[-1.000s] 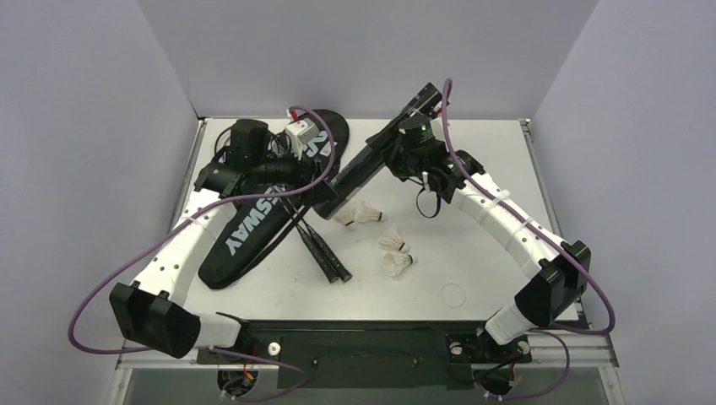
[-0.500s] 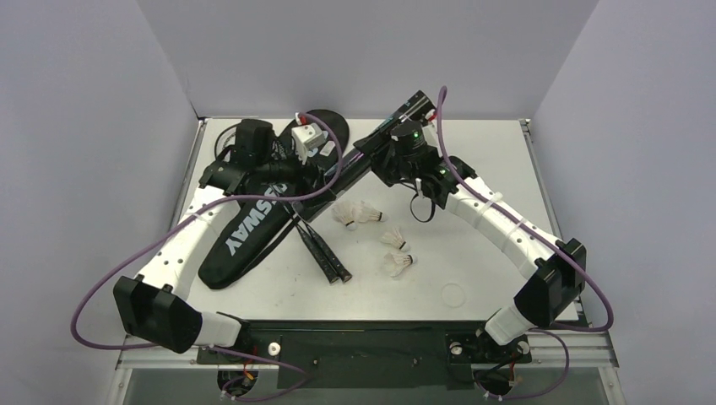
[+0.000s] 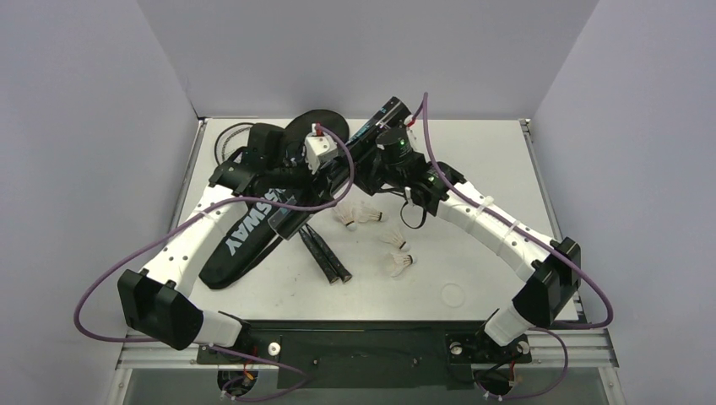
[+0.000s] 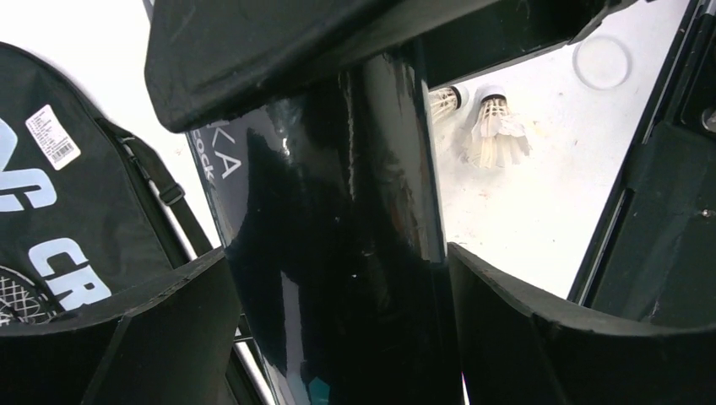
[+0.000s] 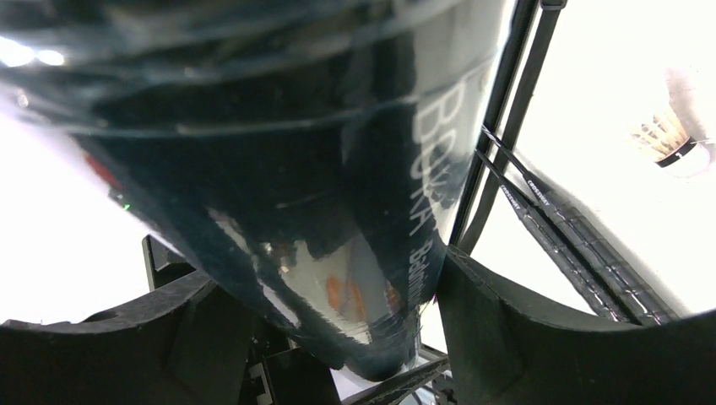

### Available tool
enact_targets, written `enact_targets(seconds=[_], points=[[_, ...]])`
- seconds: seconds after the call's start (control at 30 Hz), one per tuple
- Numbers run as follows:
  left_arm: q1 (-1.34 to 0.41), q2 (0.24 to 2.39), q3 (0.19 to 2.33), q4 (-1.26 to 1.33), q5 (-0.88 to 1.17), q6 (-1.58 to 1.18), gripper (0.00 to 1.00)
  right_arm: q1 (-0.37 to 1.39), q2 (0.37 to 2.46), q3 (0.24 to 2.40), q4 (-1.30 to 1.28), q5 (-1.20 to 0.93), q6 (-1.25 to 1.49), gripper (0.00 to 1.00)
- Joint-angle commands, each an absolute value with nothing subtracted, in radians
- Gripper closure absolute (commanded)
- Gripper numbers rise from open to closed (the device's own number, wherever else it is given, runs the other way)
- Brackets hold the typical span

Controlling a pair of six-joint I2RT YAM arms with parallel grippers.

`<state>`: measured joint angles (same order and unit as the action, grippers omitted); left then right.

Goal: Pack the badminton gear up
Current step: Pick up the shuttle tube at the center of the board.

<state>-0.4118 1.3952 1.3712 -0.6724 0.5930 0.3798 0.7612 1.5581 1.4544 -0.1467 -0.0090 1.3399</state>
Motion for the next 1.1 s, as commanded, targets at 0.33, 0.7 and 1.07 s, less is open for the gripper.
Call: enact_targets(seconds=[0.33, 0.7, 1.07], points=[[-0.416, 1.394, 1.389, -0.673, 0.607, 0.453, 0.26, 0.832, 1.541, 1.450, -0.037, 0.027, 1.391, 0.59], [-0.317, 1.310, 1.283, -0.714, 0.583, 0.570, 0.39, 0.683, 1.333, 1.291, -0.120, -0.024, 1.283, 0.33], [0.067, 1.243, 1.143, -0.873, 0.783, 0.929, 0.39, 0.491, 1.227, 1.262, -0.305, -0.089, 1.098, 0.21]])
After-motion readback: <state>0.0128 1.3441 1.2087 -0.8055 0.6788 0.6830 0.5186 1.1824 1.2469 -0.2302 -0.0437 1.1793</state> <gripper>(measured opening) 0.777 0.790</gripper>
